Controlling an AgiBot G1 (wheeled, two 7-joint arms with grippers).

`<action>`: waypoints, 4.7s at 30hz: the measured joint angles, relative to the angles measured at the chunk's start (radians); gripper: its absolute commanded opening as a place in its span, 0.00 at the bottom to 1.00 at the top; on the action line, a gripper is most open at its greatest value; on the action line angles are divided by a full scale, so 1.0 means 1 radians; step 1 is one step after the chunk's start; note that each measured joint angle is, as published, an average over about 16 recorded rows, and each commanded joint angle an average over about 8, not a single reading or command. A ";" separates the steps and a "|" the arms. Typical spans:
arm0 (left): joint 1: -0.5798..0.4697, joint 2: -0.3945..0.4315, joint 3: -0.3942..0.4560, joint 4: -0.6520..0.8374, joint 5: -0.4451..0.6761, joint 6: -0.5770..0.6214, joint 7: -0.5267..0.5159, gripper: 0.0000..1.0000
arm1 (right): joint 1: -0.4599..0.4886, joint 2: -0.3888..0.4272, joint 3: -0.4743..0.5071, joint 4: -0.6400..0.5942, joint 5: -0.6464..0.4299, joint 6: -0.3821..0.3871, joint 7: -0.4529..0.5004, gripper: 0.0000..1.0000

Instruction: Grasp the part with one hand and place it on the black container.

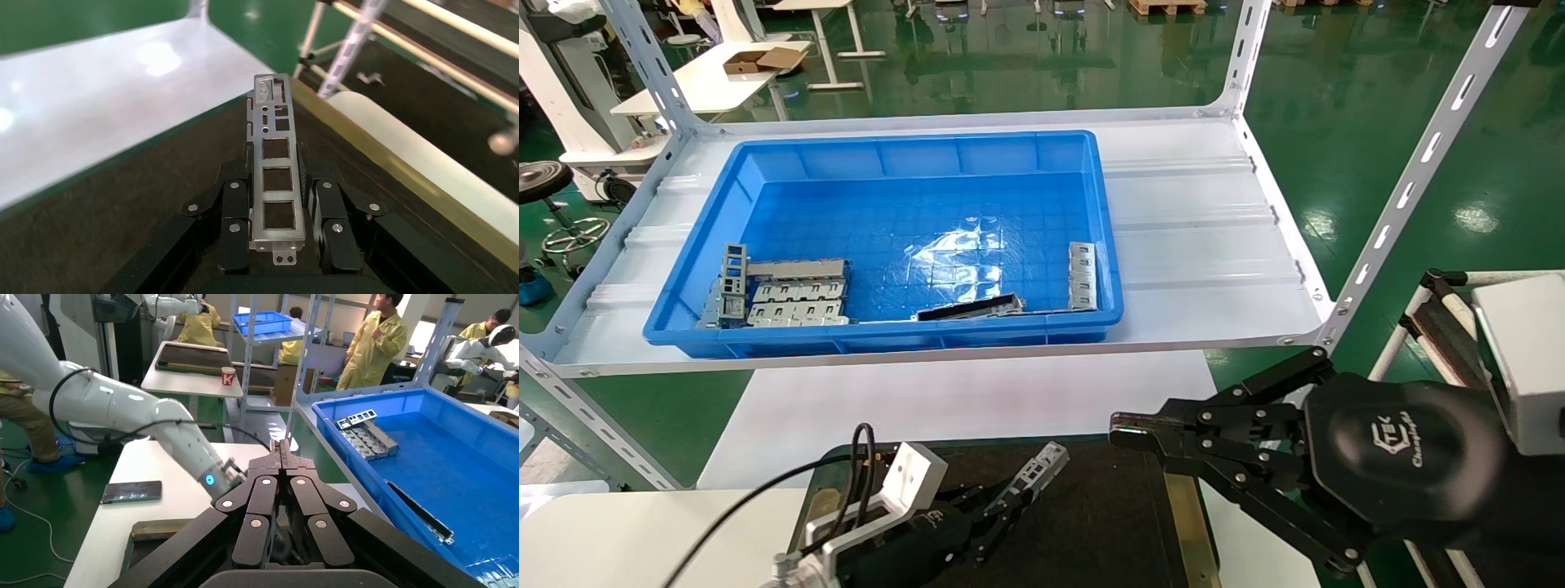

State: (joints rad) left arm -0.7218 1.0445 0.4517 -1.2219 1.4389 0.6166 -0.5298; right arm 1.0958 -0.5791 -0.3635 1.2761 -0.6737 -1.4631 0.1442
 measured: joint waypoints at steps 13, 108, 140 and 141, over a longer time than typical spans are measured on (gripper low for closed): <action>-0.002 0.155 0.052 0.152 0.184 -0.254 -0.242 0.00 | 0.000 0.000 0.000 0.000 0.000 0.000 0.000 0.00; 0.095 0.299 0.056 0.229 0.595 -0.505 -0.854 1.00 | 0.000 0.001 -0.002 0.000 0.001 0.001 -0.001 1.00; 0.220 0.155 -0.079 -0.095 0.860 -0.367 -0.850 1.00 | 0.001 0.001 -0.002 0.000 0.001 0.001 -0.001 1.00; 0.223 0.141 -0.078 -0.104 0.862 -0.364 -0.845 1.00 | 0.001 0.001 -0.002 0.000 0.001 0.001 -0.001 1.00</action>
State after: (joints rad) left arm -0.4983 1.1854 0.3735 -1.3262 2.3008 0.2529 -1.3749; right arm 1.0963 -0.5784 -0.3654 1.2761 -0.6724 -1.4624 0.1432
